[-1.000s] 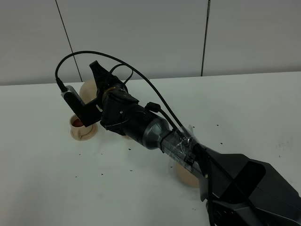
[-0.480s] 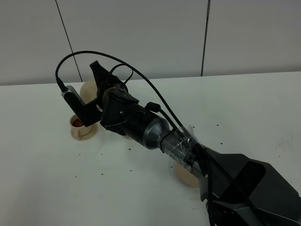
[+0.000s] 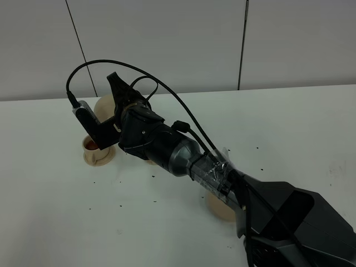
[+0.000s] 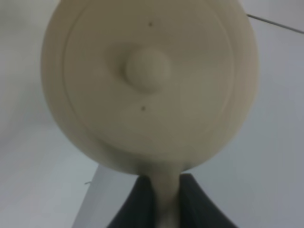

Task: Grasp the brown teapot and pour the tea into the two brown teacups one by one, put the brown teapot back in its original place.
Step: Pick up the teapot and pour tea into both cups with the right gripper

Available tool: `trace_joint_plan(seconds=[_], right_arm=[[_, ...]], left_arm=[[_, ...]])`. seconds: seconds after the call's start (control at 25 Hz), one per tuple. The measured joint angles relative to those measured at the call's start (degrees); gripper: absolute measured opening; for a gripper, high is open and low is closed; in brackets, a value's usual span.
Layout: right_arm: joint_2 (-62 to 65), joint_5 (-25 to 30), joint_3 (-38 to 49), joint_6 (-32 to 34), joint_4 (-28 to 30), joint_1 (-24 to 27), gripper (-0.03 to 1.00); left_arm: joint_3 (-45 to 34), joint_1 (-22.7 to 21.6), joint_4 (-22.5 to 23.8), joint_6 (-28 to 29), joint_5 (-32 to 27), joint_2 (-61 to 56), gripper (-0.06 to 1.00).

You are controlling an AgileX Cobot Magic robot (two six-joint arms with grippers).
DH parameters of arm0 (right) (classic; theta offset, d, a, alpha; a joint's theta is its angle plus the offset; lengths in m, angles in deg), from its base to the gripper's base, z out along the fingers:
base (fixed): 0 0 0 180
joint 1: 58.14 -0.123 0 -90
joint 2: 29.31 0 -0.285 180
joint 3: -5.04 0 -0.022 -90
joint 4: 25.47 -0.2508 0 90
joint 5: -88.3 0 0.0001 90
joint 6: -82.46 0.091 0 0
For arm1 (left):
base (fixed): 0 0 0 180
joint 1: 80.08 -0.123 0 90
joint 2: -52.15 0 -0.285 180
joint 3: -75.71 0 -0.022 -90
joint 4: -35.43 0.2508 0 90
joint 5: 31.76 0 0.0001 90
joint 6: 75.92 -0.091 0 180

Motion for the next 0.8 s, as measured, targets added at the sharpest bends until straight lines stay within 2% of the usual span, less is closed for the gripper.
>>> trace_joint_plan(seconds=[0.36, 0.8], right_arm=[[0.00, -0.01, 0.00, 0.00, -1.21, 0.00, 0.10], [0.43, 1.45, 0.00, -0.04, -6.41, -0.05, 0.10]], left_arm=[[0.00, 0.00, 0.00, 0.00, 0.00, 0.00, 0.23], [0.00, 0.00, 0.00, 0.00, 0.00, 0.00, 0.23]])
